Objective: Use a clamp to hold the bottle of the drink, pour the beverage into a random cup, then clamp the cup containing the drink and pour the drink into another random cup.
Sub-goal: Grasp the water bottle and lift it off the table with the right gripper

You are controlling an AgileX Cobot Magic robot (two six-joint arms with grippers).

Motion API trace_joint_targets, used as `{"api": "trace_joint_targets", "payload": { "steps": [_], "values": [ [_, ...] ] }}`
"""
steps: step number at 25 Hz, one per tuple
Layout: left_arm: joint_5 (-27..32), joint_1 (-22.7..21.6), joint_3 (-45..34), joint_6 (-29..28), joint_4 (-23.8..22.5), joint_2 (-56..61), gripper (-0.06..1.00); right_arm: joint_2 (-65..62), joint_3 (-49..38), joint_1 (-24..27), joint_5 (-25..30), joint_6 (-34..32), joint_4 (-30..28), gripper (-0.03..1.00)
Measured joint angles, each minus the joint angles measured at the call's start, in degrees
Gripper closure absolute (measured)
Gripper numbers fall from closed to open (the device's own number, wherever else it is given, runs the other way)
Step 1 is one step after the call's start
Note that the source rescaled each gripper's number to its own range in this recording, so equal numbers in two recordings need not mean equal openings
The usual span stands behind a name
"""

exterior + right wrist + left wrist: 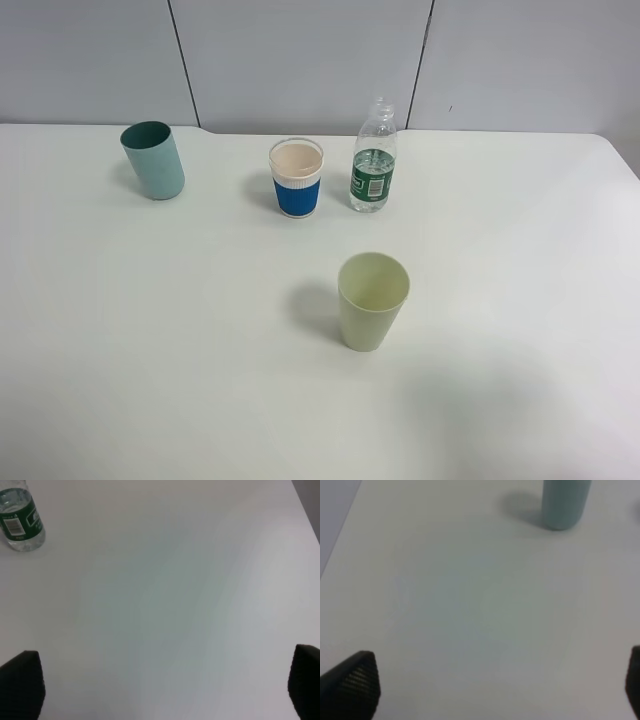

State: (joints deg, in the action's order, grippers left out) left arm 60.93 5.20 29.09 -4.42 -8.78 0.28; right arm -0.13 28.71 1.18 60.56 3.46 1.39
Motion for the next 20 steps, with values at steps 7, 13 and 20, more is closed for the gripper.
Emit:
{"api": "trace_joint_targets", "payload": {
  "steps": [7,13,20],
  "values": [
    [0.00,0.00,0.00,0.00,0.00,0.00,-0.06,0.00,0.00,0.00,0.00,-1.06,-0.47,0.02],
    [0.00,0.00,0.00,0.00,0.00,0.00,-0.06,0.00,0.00,0.00,0.00,-2.01,-0.53,0.02],
    [0.00,0.00,0.00,0.00,0.00,0.00,-0.06,0.31,0.72,0.00,-1.61,-2.01,-1.75,0.02]
  ]
}}
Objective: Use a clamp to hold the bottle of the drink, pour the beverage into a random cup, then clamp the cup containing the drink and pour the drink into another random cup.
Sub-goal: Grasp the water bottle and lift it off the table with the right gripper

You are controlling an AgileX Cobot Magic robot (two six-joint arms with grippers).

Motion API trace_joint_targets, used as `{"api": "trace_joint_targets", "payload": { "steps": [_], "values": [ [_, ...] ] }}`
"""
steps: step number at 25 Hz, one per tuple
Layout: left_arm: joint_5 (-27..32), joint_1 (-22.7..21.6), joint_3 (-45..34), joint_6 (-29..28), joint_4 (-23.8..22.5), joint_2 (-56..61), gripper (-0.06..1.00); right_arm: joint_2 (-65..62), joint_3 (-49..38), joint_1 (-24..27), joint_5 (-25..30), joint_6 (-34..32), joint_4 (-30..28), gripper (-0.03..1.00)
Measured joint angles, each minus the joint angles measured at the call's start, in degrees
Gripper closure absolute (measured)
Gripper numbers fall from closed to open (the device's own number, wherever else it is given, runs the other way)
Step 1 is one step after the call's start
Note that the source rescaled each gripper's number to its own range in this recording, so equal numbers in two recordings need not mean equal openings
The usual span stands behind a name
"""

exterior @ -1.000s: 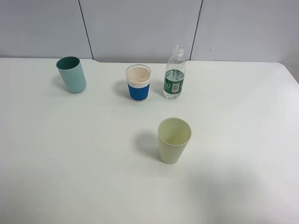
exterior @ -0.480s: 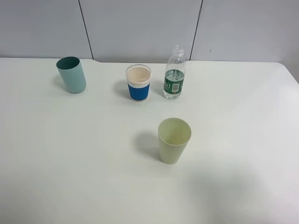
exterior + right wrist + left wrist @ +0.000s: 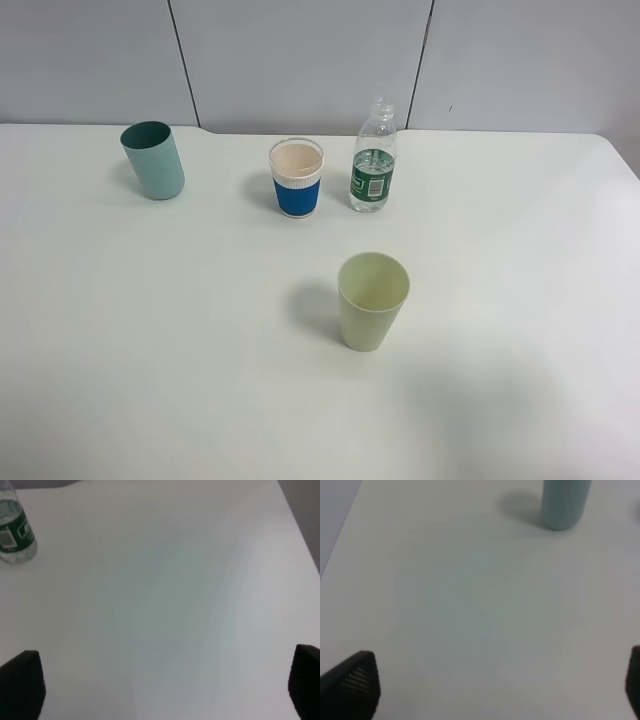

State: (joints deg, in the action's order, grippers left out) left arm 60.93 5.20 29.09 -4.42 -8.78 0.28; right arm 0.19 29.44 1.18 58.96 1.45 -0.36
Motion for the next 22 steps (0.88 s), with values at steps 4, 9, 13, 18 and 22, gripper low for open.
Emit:
{"api": "trace_joint_targets", "payload": {
  "steps": [4,9,13,18,22],
  "values": [
    [0.00,0.00,0.00,0.00,0.00,0.00,-0.06,4.48,0.95,0.11,-7.00,0.00,-0.25,0.02],
    [0.00,0.00,0.00,0.00,0.00,0.00,-0.06,14.87,0.95,0.11,-17.37,0.08,-1.22,0.02],
    [0.00,0.00,0.00,0.00,0.00,0.00,-0.06,24.70,0.95,0.11,-25.36,1.53,-1.22,0.02],
    [0.00,0.00,0.00,0.00,0.00,0.00,-0.06,37.38,0.95,0.11,-33.01,2.20,-1.45,0.02],
    [0.00,0.00,0.00,0.00,0.00,0.00,-0.06,46.52,0.95,0.11,-36.75,2.20,-1.45,0.02]
  ]
}}
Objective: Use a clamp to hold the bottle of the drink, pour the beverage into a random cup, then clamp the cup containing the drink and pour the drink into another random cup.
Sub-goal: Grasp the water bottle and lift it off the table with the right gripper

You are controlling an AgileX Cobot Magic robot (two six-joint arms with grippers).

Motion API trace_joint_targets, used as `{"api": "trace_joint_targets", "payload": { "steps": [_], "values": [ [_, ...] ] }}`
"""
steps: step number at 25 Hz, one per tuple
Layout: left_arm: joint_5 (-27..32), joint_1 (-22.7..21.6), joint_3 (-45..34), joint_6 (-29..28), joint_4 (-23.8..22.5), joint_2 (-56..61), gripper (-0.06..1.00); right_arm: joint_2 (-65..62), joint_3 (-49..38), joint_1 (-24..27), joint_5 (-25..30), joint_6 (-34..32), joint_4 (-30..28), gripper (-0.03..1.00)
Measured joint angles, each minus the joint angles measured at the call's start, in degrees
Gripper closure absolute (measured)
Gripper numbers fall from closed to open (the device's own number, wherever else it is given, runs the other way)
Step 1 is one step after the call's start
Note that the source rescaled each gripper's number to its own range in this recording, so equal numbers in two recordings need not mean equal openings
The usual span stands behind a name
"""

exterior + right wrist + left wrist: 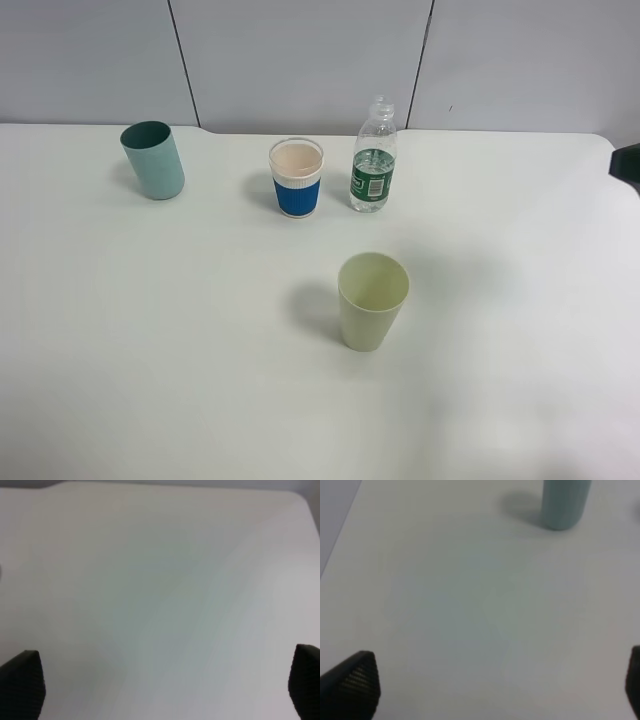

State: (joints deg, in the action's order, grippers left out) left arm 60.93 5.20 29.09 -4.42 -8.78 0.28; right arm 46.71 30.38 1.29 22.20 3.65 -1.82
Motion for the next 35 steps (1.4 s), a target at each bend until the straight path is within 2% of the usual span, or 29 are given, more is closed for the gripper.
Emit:
{"api": "trace_joint_targets", "payload": {
  "steps": [5,11,14,18,21,31,35],
  "values": [
    [0.00,0.00,0.00,0.00,0.00,0.00,-0.06,10.23,0.00,0.00,-5.21,0.00,0.00,0.02],
    [0.00,0.00,0.00,0.00,0.00,0.00,-0.06,19.12,0.00,0.00,-14.95,0.02,-0.44,0.02],
    [0.00,0.00,0.00,0.00,0.00,0.00,-0.06,23.12,0.00,0.00,-19.41,0.02,-2.17,0.02],
    [0.00,0.00,0.00,0.00,0.00,0.00,-0.06,27.98,0.00,0.00,-24.59,0.20,-7.66,0.02],
    [0.00,0.00,0.00,0.00,0.00,0.00,-0.06,31.81,0.00,0.00,-30.00,0.20,-10.27,0.02],
    [0.00,0.00,0.00,0.00,0.00,0.00,-0.06,43.61,0.11,-1.45,-48.51,-0.31,-12.36,0.02],
    [0.00,0.00,0.00,0.00,0.00,0.00,-0.06,48.74,0.12,-1.49,-55.86,-3.22,-14.90,0.02]
  ]
}}
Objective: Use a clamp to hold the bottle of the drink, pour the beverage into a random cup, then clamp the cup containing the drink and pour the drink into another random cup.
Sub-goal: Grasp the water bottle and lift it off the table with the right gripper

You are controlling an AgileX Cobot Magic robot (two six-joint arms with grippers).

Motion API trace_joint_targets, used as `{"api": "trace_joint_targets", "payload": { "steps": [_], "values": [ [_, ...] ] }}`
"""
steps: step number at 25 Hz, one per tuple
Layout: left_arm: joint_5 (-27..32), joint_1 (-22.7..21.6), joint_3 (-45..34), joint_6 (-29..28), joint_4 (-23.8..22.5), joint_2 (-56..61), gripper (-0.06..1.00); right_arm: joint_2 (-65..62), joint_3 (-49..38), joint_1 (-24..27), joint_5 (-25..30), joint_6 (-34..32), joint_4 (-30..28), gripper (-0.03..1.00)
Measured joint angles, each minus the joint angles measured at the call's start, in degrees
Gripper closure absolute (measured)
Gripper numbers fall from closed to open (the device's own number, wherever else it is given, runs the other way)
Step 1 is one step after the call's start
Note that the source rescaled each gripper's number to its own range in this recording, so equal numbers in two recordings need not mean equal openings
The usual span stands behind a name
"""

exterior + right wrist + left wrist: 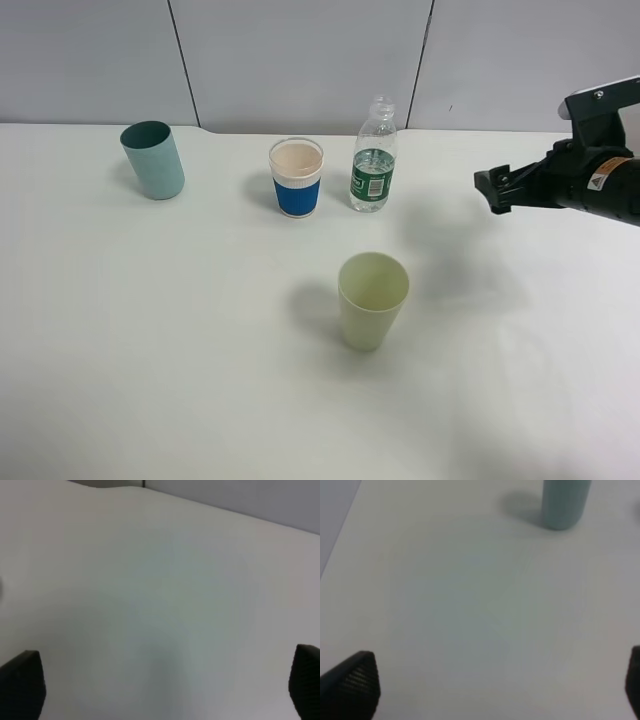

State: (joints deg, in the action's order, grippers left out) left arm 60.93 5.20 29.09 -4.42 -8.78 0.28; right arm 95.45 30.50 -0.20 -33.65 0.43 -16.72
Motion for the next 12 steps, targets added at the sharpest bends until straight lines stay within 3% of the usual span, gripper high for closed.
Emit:
{"api": "trace_joint_targets", "payload": {
  "steps": [7,12],
  "values": [
    [0.00,0.00,0.00,0.00,0.00,0.00,-0.06,7.72,0.11,0.00,-11.33,-5.05,-5.18,0.02],
    [0.00,0.00,0.00,0.00,0.00,0.00,-0.06,11.31,1.50,0.00,-14.03,-6.49,-9.57,0.02]
  ]
}}
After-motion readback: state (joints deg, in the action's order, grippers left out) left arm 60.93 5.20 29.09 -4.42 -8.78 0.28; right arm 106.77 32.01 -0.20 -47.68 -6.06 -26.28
